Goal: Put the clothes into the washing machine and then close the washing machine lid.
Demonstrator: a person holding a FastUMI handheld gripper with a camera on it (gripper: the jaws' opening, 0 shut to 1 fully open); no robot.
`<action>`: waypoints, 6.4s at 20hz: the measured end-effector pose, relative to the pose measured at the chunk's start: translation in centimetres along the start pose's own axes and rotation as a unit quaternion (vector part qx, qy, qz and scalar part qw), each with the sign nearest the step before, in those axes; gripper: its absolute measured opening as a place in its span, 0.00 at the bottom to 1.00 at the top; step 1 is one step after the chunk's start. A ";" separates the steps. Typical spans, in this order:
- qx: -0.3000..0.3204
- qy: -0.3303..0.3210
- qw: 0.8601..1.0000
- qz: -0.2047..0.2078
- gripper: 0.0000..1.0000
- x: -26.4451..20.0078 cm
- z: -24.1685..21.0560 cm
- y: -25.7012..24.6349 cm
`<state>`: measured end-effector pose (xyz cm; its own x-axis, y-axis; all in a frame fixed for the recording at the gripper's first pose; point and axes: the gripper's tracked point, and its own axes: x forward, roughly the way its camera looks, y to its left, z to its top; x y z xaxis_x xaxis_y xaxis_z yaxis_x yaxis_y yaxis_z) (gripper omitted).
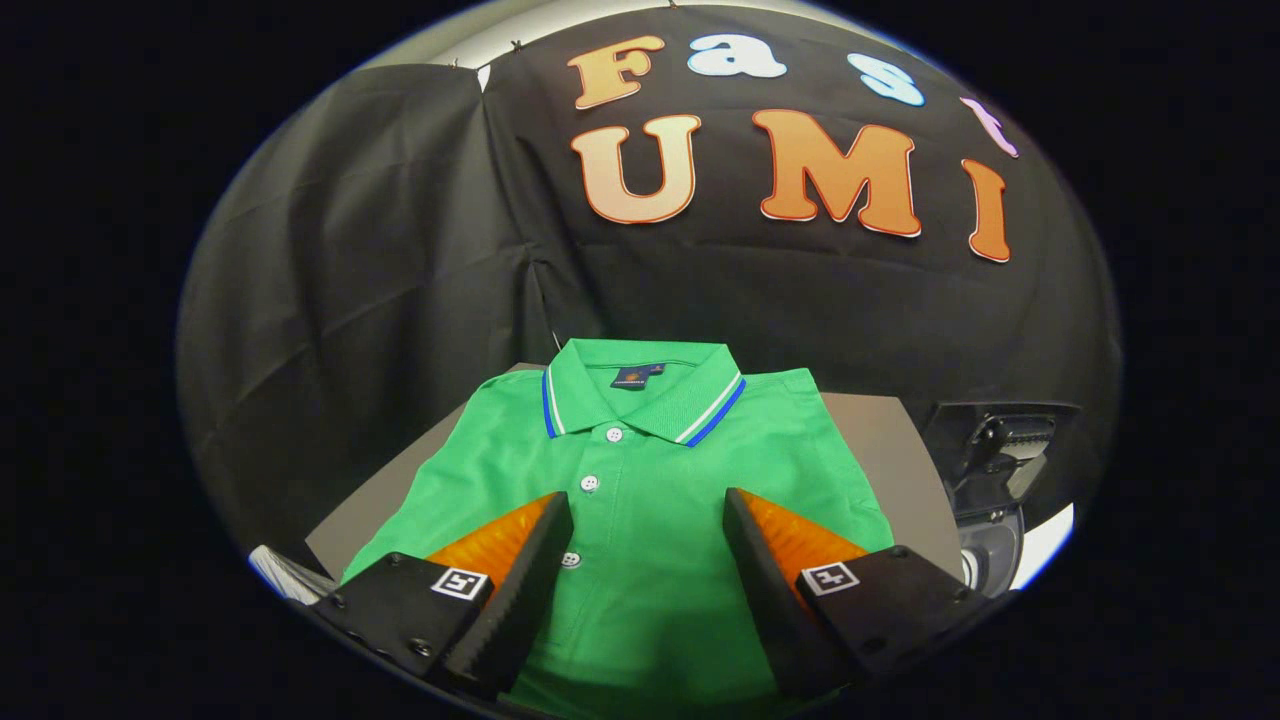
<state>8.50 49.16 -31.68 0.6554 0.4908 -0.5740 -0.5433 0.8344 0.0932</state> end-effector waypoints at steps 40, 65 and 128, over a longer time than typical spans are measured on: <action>0.076 -0.275 0.955 -0.084 0.08 -27.3 10.8 -27.1; 0.151 0.080 0.985 -0.032 0.08 -1.7 -19.5 -47.5; 0.067 -0.048 0.986 -0.144 0.99 0.9 9.5 -50.5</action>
<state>41.48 9.87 -29.16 0.8221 0.2445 -0.5141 -0.2570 0.9652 0.0481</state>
